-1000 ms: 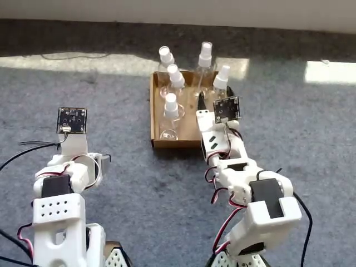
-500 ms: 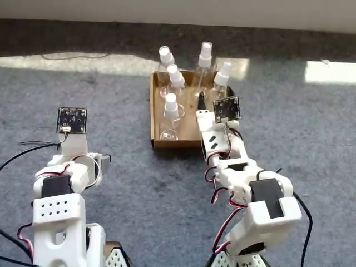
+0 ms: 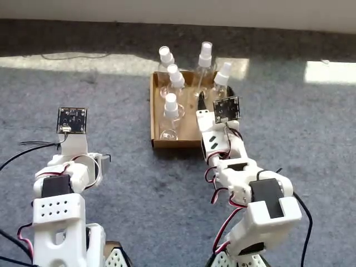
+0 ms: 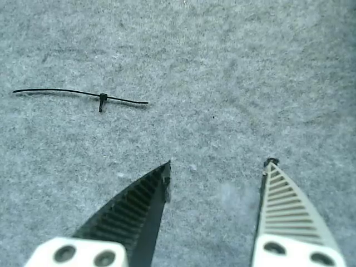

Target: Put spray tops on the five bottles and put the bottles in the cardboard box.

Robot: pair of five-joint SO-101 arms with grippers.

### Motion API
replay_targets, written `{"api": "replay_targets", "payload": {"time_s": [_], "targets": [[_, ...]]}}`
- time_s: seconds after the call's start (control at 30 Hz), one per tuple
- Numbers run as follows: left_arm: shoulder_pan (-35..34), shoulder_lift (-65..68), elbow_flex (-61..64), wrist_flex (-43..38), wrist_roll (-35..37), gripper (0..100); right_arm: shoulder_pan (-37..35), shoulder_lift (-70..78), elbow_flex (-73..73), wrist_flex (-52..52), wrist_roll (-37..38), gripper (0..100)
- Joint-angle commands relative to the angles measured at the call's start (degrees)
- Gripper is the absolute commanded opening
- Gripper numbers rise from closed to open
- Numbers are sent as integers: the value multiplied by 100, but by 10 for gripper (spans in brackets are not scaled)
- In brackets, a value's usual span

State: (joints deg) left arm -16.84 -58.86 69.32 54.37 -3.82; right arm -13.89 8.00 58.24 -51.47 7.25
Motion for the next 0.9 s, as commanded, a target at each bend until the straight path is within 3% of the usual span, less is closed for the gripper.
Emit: {"api": "replay_targets", "payload": {"time_s": [0.0,0.43,0.6,0.77,0.87], "targets": [[-40,-84,-48,-88,18,249,-31,-66,-268,13,-35,274],[-31,-84,-48,-88,18,249,-13,-66,-268,13,0,275],[-31,-84,-40,-88,18,249,435,-259,-259,31,-35,271],[-31,-84,-40,-88,18,249,971,-1464,374,207,-35,154],[-31,-84,-40,-88,18,249,1086,-2246,646,1437,-18,105]]}}
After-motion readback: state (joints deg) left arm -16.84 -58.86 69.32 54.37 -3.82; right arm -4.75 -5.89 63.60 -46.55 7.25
